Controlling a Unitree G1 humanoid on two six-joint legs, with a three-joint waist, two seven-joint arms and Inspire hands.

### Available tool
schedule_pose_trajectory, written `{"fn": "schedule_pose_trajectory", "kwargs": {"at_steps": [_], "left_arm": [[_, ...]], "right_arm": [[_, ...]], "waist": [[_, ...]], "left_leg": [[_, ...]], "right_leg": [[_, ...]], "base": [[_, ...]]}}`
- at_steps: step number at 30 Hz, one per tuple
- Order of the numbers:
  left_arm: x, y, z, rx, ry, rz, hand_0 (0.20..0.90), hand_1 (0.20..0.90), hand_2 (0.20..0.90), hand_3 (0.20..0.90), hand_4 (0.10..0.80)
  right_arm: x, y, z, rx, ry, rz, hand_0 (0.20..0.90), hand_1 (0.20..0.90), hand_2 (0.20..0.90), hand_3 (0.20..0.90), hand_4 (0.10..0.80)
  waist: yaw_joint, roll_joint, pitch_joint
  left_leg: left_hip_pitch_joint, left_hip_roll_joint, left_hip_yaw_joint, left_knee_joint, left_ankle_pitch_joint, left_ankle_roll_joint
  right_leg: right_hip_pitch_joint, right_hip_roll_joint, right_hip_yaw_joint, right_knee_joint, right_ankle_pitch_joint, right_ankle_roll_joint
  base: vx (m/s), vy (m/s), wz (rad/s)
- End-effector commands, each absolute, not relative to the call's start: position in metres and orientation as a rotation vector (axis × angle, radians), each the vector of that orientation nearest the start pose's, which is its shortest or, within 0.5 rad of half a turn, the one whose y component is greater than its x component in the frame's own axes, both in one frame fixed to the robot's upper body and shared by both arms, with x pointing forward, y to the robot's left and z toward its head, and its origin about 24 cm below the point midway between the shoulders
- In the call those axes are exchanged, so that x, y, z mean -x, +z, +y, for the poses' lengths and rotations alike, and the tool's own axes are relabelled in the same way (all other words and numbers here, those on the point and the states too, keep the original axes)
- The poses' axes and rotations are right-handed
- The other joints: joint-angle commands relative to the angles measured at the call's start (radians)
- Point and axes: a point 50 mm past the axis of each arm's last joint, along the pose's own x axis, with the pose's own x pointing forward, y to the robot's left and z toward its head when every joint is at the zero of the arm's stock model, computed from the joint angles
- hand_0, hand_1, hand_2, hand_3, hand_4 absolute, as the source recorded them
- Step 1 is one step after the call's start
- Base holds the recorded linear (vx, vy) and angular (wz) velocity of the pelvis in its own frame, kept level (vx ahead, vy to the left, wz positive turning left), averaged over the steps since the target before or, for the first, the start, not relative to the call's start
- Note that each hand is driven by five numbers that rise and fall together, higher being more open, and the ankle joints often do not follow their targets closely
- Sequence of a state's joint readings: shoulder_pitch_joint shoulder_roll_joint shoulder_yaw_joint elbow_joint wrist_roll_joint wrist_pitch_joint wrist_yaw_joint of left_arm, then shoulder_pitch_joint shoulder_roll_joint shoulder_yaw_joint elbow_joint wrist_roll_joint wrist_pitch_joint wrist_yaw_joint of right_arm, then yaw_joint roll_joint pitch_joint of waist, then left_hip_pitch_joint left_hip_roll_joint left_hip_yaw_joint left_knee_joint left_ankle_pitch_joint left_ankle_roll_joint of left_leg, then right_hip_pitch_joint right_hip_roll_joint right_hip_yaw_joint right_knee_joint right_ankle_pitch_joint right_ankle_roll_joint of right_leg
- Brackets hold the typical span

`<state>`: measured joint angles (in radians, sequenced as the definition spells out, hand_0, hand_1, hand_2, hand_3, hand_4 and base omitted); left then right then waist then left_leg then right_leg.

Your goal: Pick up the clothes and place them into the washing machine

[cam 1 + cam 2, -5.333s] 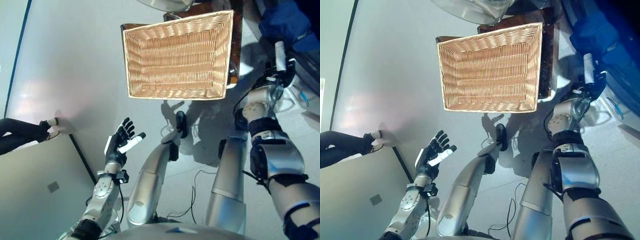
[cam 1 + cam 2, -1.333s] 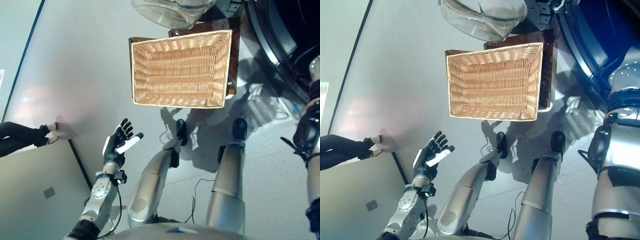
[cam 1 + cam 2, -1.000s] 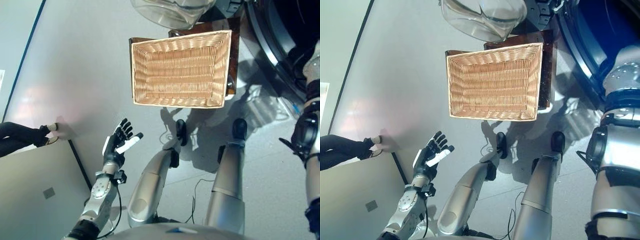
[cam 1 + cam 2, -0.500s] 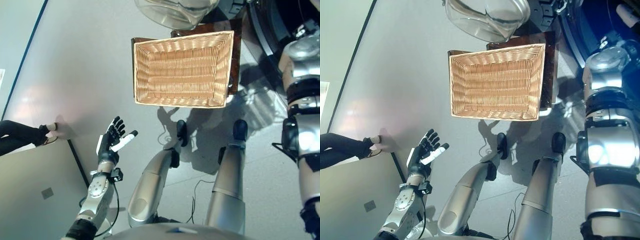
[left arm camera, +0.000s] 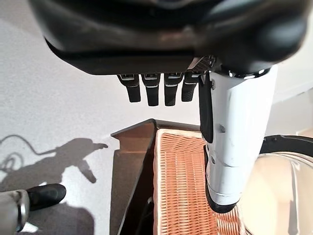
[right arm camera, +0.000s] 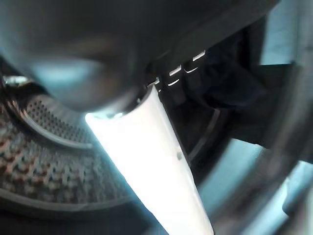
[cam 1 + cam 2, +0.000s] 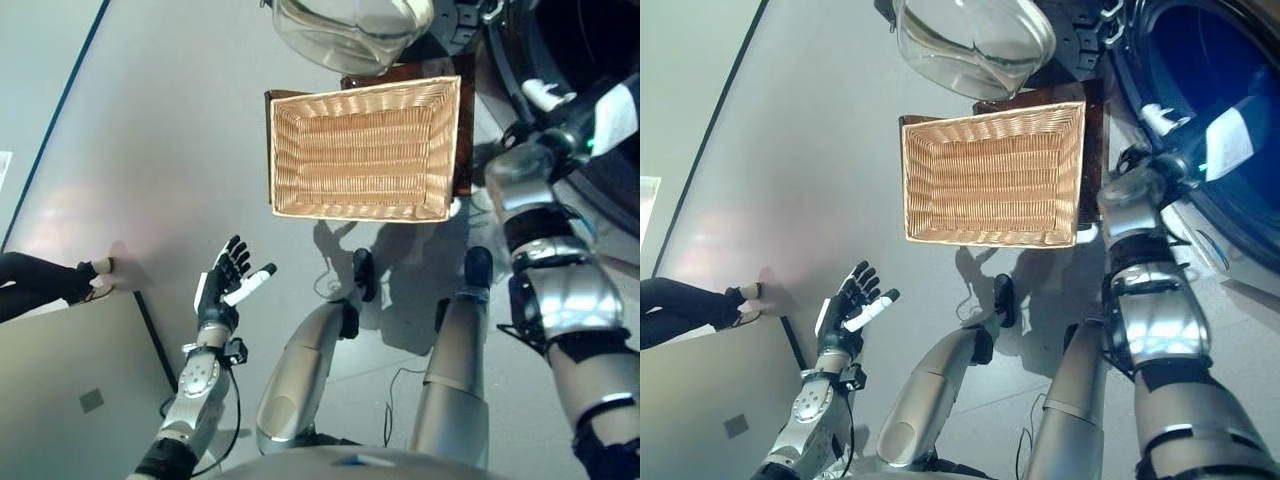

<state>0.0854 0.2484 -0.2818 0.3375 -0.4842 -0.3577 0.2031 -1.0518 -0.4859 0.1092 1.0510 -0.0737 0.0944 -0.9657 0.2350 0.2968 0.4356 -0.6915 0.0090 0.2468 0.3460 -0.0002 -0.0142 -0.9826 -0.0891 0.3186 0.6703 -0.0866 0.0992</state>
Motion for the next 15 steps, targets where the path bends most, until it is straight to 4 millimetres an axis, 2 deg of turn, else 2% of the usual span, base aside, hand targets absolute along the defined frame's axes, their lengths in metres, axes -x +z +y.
{"fn": "schedule_pose_trajectory", "kwargs": {"at_steps": [1,3,4,6,15], "left_arm": [[-0.208,-0.028,0.210,0.152,0.279,0.115,0.900,0.900,0.900,0.900,0.800],[-0.205,-0.035,0.211,0.138,0.291,0.143,0.900,0.900,0.900,0.900,0.800],[-0.205,-0.035,0.211,0.138,0.291,0.143,0.900,0.900,0.900,0.900,0.800],[-0.203,-0.038,0.212,0.130,0.301,0.160,0.900,0.900,0.900,0.900,0.800],[-0.189,-0.063,0.225,0.053,0.360,0.285,0.900,0.900,0.900,0.900,0.800]], "right_arm": [[-0.380,0.202,-0.254,0.667,-1.069,-0.356,0.900,0.900,0.900,0.900,0.800],[-0.378,0.181,-0.248,0.684,-1.034,-0.317,0.900,0.900,0.900,0.900,0.800],[-0.378,0.181,-0.248,0.684,-1.034,-0.317,0.900,0.900,0.900,0.900,0.800],[-0.376,0.166,-0.239,0.701,-0.991,-0.302,0.900,0.900,0.900,0.900,0.800],[-0.358,0.094,-0.235,0.797,-0.851,-0.134,0.900,0.900,0.900,0.900,0.800]], "waist": [[-0.001,0.042,-0.078],[-0.003,0.040,-0.083],[-0.003,0.040,-0.084],[-0.008,0.035,-0.087],[-0.015,-0.001,-0.103]], "left_leg": [[-0.074,0.021,0.019,0.076,-0.041,-0.008],[-0.070,0.023,0.028,0.093,-0.051,-0.006],[-0.070,0.024,0.028,0.093,-0.052,-0.006],[-0.065,0.028,0.032,0.112,-0.062,-0.005],[0.020,0.042,0.028,0.167,-0.104,-0.004]], "right_leg": [[0.054,0.028,0.000,0.025,-0.049,-0.040],[0.060,0.028,0.008,0.024,-0.049,-0.037],[0.060,0.028,0.008,0.024,-0.049,-0.037],[0.068,0.030,0.010,0.027,-0.052,-0.035],[0.183,0.026,-0.002,0.026,-0.077,-0.028]], "base": [[-0.008,0.049,-0.13],[-0.011,0.049,-0.13],[-0.009,0.055,-0.10],[0.003,0.039,-0.05],[0.020,0.004,-0.08]]}}
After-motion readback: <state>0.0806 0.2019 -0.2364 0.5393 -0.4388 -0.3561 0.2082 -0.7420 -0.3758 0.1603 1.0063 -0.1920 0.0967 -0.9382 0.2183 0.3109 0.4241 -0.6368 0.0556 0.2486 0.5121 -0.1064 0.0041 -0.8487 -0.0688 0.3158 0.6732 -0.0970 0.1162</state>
